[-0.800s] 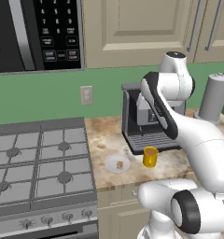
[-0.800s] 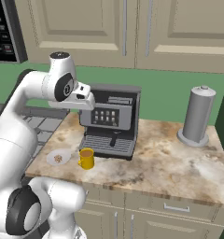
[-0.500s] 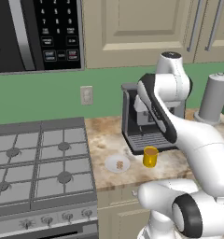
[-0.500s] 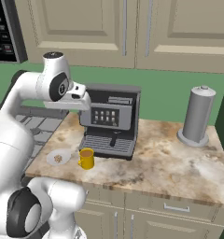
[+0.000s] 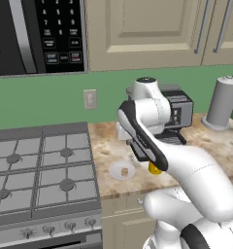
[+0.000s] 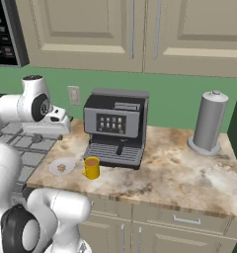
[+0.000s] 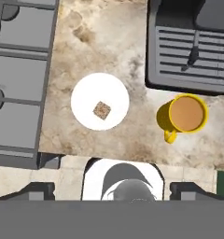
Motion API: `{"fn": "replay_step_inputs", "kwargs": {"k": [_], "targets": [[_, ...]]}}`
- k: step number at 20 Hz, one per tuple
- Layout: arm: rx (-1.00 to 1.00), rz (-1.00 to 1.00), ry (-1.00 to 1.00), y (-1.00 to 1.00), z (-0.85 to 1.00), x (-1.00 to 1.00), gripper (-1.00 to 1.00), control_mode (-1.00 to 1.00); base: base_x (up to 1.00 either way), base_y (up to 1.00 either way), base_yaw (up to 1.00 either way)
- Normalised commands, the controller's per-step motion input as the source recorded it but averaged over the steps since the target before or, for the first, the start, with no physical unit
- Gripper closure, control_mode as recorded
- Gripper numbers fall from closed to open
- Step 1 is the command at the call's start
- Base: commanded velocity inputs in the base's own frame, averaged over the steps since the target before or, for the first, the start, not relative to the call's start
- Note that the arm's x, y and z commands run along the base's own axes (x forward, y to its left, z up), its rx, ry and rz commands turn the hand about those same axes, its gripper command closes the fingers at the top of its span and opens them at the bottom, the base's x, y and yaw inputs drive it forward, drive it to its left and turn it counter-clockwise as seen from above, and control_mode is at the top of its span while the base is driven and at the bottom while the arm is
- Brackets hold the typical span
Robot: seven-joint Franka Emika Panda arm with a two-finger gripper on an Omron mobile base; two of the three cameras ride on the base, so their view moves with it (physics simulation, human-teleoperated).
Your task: Take a sugar cube from the saucer and place it inside the coffee. Then, grab milk from the fridge and place it next to the coffee on the counter to sweeten the coffee.
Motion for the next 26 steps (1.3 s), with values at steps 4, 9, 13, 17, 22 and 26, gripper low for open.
{"fn": "replay_step_inputs", "kwargs": {"k": [4,9,13,17,22,26], "targets": [[0.01,-0.02,0.21,0.43,-0.98,-0.01,-1.00,-1.00,0.00,0.00,0.00],[0.04,-0.14,0.13,0.10,-0.77,0.15,-1.00,-1.00,0.00,0.00,0.00],[0.02,-0.20,0.11,0.00,-0.57,0.39,-1.00,-1.00,0.00,0.00,0.00],[0.00,-0.21,0.03,0.00,-0.45,0.24,-1.00,-1.00,0.00,0.00,0.00],[0.00,-0.14,0.00,0.00,-0.21,0.22,-1.00,-1.00,0.00,0.00,0.00],[-0.02,-0.06,0.00,0.00,-0.14,0.29,-1.00,-1.00,0.00,0.00,0.00]]}}
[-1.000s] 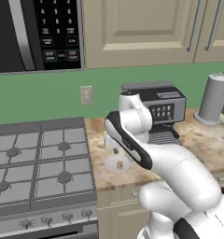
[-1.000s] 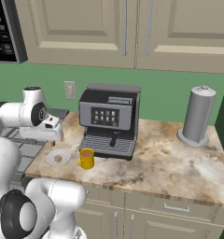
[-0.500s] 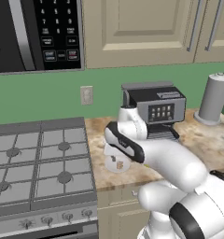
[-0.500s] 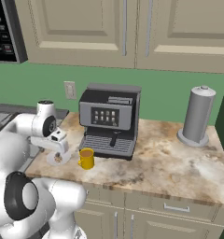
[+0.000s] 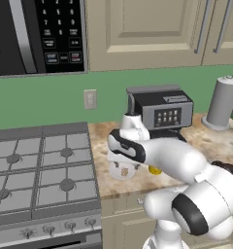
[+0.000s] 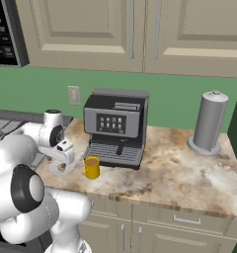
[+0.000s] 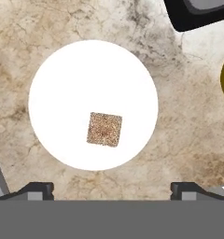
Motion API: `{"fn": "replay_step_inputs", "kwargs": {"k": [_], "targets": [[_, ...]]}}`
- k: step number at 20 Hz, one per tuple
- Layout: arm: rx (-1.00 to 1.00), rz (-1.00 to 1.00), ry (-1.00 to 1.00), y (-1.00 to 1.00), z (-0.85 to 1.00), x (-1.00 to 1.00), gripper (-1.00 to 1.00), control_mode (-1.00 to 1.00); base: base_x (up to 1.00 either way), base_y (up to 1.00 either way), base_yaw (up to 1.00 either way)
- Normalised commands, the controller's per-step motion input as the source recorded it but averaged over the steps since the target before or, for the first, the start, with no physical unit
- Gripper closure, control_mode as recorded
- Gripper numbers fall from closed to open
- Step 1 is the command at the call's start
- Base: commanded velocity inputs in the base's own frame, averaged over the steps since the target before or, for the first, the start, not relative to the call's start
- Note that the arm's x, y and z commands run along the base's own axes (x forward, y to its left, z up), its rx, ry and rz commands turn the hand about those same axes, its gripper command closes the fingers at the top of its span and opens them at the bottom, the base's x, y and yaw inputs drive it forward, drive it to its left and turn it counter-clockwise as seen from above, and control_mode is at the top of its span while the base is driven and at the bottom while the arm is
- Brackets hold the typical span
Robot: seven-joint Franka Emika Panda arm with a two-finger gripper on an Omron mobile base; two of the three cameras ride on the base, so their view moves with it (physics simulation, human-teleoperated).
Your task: Take a sugar cube from the saucer and place it inside the coffee. Then, grab milk from the fridge and place it next to the coffee on the counter to sweeten the coffee.
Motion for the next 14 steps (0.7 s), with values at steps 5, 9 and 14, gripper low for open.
{"fn": "replay_step_inputs", "kwargs": {"k": [5,9,14], "targets": [[-0.05,-0.03,0.00,0.02,-0.26,0.22,-1.00,-1.00,0.00,0.00,0.00],[-0.06,0.00,0.01,0.11,-0.25,0.04,-1.00,-1.00,0.00,0.00,0.00],[-0.05,0.00,0.02,0.05,-0.21,0.23,-1.00,-1.00,0.00,0.00,0.00]]}}
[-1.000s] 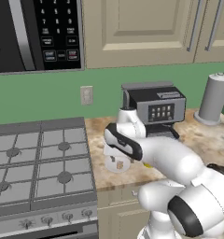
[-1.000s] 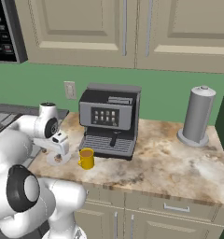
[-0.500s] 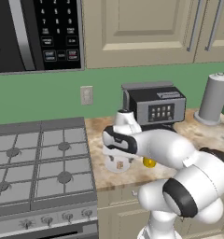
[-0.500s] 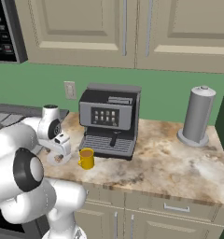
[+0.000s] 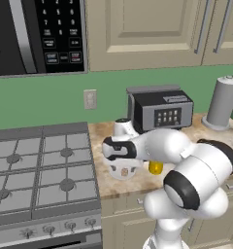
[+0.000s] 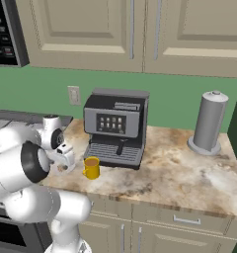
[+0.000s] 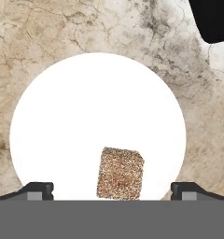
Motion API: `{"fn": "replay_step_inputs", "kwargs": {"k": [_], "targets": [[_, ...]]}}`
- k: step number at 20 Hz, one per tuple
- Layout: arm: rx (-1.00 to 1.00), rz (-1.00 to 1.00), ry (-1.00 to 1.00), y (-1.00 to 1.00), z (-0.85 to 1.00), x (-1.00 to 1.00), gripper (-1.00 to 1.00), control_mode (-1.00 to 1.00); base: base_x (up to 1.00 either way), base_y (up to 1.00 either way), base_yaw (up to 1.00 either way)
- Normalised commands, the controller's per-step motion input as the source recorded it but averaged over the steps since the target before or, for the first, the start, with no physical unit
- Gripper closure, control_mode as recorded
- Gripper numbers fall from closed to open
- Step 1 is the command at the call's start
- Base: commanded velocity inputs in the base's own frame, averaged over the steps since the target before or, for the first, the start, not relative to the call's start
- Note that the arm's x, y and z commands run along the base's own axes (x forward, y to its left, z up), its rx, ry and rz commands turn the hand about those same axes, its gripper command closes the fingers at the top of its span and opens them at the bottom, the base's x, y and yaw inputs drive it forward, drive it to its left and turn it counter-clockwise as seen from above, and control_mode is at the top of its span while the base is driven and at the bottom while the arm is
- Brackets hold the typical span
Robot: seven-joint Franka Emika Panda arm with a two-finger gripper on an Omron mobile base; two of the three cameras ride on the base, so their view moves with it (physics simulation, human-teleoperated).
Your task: Take a sugar cube from the saucer and place it inside the coffee. Then, grab milk from the fridge and place it next to the coffee on the counter to sweeten the coffee.
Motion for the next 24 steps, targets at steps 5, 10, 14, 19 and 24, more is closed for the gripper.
{"fn": "replay_step_inputs", "kwargs": {"k": [5,10,14,19,24], "targets": [[-0.05,0.00,0.02,0.00,-0.28,0.14,-1.00,-1.00,0.00,0.00,0.00],[-0.01,0.00,0.00,0.00,-0.16,0.00,-1.00,-1.00,0.00,0.00,0.00],[0.00,0.00,0.00,0.00,-0.02,-0.03,-1.00,-1.00,0.00,0.00,0.00],[0.00,0.00,0.01,0.00,0.00,0.00,1.00,-1.00,0.00,0.00,0.00],[-0.01,0.00,0.00,0.00,0.00,0.00,1.00,-1.00,0.00,0.00,0.00]]}}
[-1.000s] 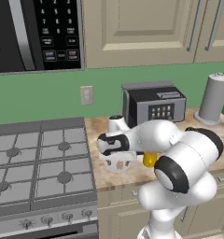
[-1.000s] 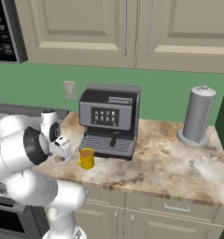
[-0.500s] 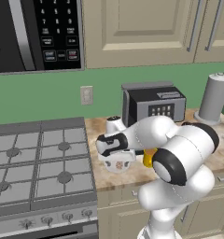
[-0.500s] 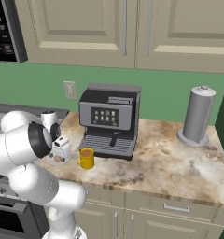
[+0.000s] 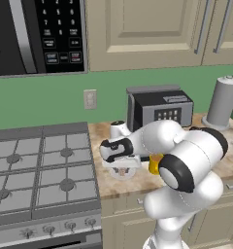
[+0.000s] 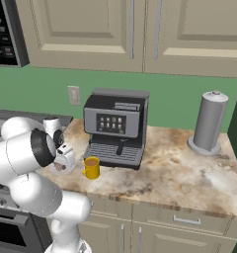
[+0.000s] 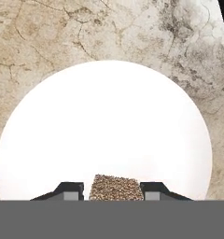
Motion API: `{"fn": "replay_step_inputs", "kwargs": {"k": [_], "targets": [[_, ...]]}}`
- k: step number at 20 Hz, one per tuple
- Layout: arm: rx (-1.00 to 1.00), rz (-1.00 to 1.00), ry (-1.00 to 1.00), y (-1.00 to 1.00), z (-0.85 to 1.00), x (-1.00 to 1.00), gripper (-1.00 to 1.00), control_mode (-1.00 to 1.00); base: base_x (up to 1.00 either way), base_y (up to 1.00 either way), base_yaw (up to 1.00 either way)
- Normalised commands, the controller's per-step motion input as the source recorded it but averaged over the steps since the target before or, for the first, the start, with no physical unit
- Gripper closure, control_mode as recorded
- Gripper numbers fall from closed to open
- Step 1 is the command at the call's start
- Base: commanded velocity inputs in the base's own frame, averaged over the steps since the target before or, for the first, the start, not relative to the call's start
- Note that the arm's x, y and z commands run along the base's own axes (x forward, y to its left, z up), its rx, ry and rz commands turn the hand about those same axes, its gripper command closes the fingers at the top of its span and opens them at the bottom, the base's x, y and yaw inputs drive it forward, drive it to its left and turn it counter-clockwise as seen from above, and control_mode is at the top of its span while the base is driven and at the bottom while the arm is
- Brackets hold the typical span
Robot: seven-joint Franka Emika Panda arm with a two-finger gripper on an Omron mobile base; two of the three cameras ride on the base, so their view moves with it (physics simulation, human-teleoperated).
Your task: Take a sugar cube from the saucer and place it inside the coffee. Then, grab milk from the fridge and place it next to the coffee on the counter to sweeten the coffee.
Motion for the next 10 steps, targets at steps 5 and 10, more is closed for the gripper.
{"fn": "replay_step_inputs", "kwargs": {"k": [5,10], "targets": [[0.00,0.00,0.00,-0.03,0.02,0.00,1.00,-1.00,0.00,0.00,0.00],[0.00,0.00,-0.11,-0.28,0.45,-0.10,1.00,-1.00,0.00,0.00,0.00]]}}
